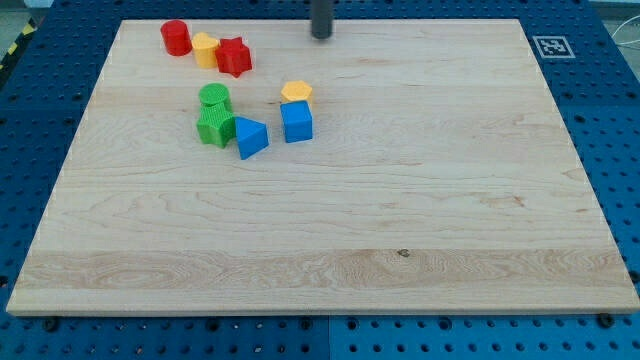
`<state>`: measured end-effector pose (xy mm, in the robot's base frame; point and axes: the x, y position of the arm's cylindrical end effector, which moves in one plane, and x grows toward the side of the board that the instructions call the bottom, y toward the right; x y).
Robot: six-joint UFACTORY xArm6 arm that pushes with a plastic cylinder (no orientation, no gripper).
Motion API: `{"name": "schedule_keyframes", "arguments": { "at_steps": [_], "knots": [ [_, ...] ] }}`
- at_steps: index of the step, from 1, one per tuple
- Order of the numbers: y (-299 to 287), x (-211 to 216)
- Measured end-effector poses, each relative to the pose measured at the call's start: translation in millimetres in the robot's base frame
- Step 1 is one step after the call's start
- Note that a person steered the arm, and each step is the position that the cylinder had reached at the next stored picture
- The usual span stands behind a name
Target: Slide the red circle closer to the yellow heart
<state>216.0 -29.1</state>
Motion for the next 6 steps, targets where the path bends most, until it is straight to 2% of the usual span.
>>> {"name": "schedule_keyframes", "arguments": {
  "at_steps": [3, 5, 6],
  "knots": [
    [-169.3, -15.5],
    [-214.4, -13.2],
    [-201.7, -11.4]
  ]
}}
